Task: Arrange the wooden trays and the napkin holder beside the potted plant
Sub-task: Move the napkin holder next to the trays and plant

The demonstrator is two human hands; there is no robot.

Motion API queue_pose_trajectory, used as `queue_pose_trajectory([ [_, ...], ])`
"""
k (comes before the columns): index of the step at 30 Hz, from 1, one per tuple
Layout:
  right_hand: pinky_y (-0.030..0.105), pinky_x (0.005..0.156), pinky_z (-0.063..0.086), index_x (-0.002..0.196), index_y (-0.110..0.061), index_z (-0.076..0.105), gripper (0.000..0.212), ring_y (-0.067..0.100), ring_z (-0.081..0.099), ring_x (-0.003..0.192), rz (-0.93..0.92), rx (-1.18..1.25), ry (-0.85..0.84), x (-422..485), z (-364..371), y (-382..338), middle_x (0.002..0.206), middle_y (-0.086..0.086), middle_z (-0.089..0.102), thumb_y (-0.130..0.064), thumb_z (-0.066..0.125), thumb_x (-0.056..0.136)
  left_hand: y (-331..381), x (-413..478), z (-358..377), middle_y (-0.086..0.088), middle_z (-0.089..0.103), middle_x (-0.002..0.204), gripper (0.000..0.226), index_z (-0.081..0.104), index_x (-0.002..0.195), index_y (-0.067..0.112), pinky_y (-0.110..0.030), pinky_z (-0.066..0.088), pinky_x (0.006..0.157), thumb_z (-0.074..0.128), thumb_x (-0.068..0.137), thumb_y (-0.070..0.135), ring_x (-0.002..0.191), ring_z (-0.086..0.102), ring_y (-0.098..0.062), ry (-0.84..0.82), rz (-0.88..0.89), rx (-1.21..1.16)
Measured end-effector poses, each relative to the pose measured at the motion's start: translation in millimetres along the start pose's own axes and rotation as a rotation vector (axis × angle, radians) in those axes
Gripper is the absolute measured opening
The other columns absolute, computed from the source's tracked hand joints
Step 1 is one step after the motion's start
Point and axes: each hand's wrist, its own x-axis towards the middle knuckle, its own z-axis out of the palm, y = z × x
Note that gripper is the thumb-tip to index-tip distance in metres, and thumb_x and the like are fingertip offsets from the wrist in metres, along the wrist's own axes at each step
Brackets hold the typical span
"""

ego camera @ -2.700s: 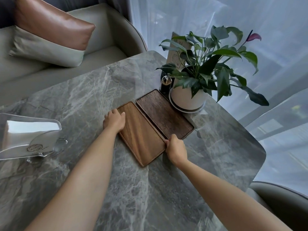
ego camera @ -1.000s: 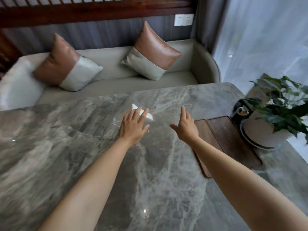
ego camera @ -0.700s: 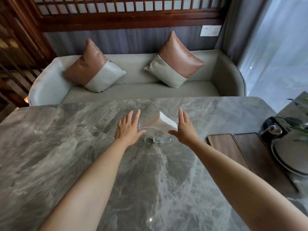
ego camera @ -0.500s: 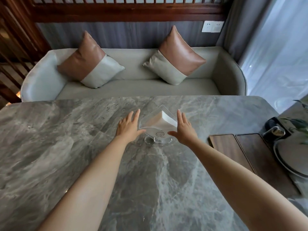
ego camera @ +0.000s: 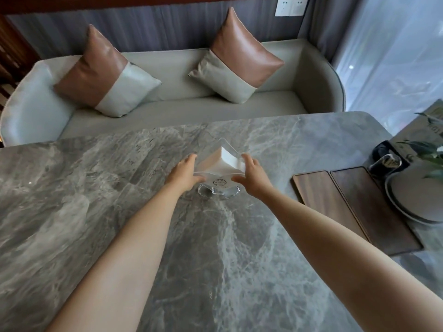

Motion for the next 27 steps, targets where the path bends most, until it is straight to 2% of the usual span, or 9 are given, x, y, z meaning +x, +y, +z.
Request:
queue_pose_trajectory([
  [5, 0.041, 0.095, 0.042, 0.140, -0.009, 0.028, 0.069, 0.037, 0.050, 0.118, 0.038, 0.022, 0.010, -21.6, -7.2, 8.7, 0.137, 0.021, 0.041, -0.022, 0.066, 0.083, 12.4, -14.8, 1.6, -0.020, 0.050, 0.136, 0.071, 0.040, 0.136, 0.009, -0.038, 0.041, 0.100, 0.078, 0.076, 0.019, 0.122, 0.051, -0.033, -0.032, -0.019, -0.065],
  [12, 0.040, 0.094, 0.042, 0.141, -0.012, 0.029, 0.069, 0.033, 0.048, 0.121, 0.058, 0.030, 0.081, -64.4, -45.4, 26.4, 0.141, 0.016, 0.040, -0.028, 0.065, 0.084, 51.9, -40.8, 3.1, -0.017, 0.053, 0.132, 0.073, 0.042, 0.135, 0.010, -0.037, 0.043, 0.097, 0.080, 0.074, 0.021, 0.119, 0.052, -0.031, -0.048, 0.074, -0.098],
  [16, 0.040, 0.092, 0.043, 0.139, -0.013, 0.032, 0.069, 0.033, 0.050, 0.119, 0.085, 0.040, 0.184, -92.0, -77.5, 42.1, 0.138, 0.016, 0.043, -0.030, 0.066, 0.082, 89.2, -53.7, 5.8, -0.010, 0.054, 0.108, 0.072, 0.042, 0.134, 0.010, -0.029, 0.039, 0.082, 0.080, 0.073, 0.022, 0.102, 0.054, -0.028, -0.036, 0.174, -0.100],
  [18, 0.038, 0.093, 0.041, 0.139, -0.014, 0.033, 0.069, 0.032, 0.049, 0.120, 0.112, 0.058, 0.238, -106.9, -93.0, 52.7, 0.137, 0.016, 0.044, -0.028, 0.068, 0.081, 111.2, -59.3, 9.9, -0.010, 0.053, 0.106, 0.072, 0.043, 0.133, 0.010, -0.025, 0.036, 0.078, 0.080, 0.073, 0.022, 0.091, 0.049, -0.021, -0.037, 0.232, -0.096],
  [20, 0.037, 0.093, 0.041, 0.138, -0.014, 0.034, 0.068, 0.032, 0.049, 0.120, 0.139, 0.068, 0.289, -123.3, -109.3, 65.9, 0.135, 0.015, 0.045, -0.027, 0.068, 0.081, 135.1, -64.9, 16.6, -0.013, 0.056, 0.111, 0.072, 0.043, 0.134, 0.010, -0.025, 0.036, 0.079, 0.080, 0.073, 0.022, 0.090, 0.047, -0.018, -0.046, 0.286, -0.096],
  [24, 0.036, 0.093, 0.041, 0.137, -0.015, 0.037, 0.067, 0.030, 0.049, 0.118, 0.192, 0.076, 0.392, -161.4, -142.5, 102.4, 0.133, 0.014, 0.047, -0.026, 0.070, 0.079, 189.7, -81.5, 38.4, -0.006, 0.049, 0.100, 0.073, 0.042, 0.134, 0.009, -0.025, 0.036, 0.078, 0.080, 0.073, 0.023, 0.090, 0.048, -0.019, -0.081, 0.408, -0.098],
  [27, 0.036, 0.093, 0.040, 0.135, -0.015, 0.038, 0.066, 0.029, 0.049, 0.117, 0.234, 0.072, 0.453, -194.0, -165.9, 136.0, 0.132, 0.013, 0.048, -0.025, 0.070, 0.079, 233.2, -97.8, 61.4, -0.006, 0.049, 0.097, 0.071, 0.044, 0.132, 0.007, -0.024, 0.035, 0.075, 0.080, 0.072, 0.020, 0.087, 0.049, -0.019, -0.116, 0.491, -0.099],
])
